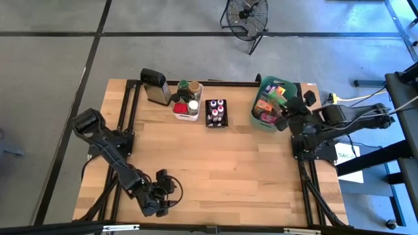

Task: Pick & Place Kitchen Items
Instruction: Put the green cereal box into the green bin

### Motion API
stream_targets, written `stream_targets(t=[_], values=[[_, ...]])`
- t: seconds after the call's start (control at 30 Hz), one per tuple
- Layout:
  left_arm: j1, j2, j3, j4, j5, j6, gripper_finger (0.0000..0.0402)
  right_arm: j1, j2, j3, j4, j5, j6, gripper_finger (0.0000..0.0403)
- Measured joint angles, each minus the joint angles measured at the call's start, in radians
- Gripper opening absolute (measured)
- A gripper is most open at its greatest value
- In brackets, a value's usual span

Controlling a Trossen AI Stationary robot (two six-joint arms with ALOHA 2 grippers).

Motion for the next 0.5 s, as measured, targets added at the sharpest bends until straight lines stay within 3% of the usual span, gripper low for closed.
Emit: stream_targets(t=[0.37,0.5], values=[[0.054,0.000,0.000,0.003,0.001,-0.025,0.0293,-0.153,-0.086,-0.183,0.304,-0.006,-0.239,0.0108],[0.057,0.001,0.000,0.003,0.006,-0.025,0.0293,-0.224,-0.086,-0.225,0.396,-0.064,-0.306,0.0108]])
